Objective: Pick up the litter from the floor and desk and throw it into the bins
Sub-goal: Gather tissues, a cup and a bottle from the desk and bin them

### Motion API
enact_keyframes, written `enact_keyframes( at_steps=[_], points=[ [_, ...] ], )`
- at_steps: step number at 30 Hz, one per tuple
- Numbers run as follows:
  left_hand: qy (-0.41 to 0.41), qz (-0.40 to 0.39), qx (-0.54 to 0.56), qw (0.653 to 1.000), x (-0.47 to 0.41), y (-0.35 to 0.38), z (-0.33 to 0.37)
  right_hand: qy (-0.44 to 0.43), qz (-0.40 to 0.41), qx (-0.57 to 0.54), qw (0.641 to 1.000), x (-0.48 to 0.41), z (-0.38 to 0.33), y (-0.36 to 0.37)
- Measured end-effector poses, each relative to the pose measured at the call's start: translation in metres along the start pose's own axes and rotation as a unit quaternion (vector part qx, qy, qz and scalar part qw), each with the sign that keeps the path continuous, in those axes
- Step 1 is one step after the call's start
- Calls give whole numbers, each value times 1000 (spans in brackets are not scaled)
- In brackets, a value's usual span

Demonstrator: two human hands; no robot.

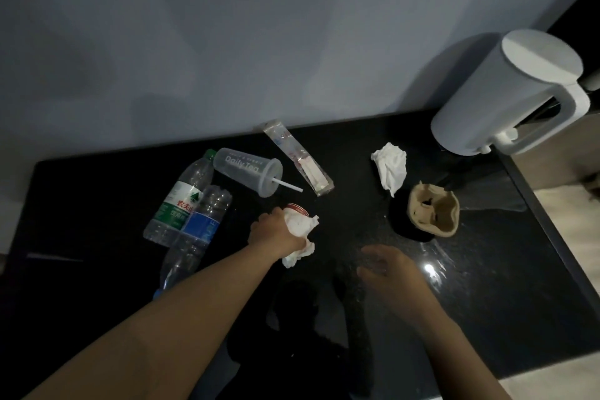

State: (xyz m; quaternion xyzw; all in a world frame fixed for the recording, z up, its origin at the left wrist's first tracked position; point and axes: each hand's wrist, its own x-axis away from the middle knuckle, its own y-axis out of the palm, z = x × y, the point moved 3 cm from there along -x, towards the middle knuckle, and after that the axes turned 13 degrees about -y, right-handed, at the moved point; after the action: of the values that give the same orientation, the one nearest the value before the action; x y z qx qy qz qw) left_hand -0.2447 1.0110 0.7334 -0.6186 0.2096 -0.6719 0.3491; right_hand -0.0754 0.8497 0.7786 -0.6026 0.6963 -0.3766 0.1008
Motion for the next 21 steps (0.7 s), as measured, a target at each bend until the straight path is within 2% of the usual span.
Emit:
enact_keyframes(
  at_steps=[10, 16, 21],
  points=[
    [2, 0, 81, 997, 8, -17, -55, -12, -7, -9, 1000, -12, -25, 17],
    [-14, -4, 165, 986, 35, -32, -110, -30, -51, 2, 998, -21, -54, 50],
    [-21, 32, 249, 968, 59, -53, -168, -75, -103, 31, 991, -31, -87, 87]
  ],
)
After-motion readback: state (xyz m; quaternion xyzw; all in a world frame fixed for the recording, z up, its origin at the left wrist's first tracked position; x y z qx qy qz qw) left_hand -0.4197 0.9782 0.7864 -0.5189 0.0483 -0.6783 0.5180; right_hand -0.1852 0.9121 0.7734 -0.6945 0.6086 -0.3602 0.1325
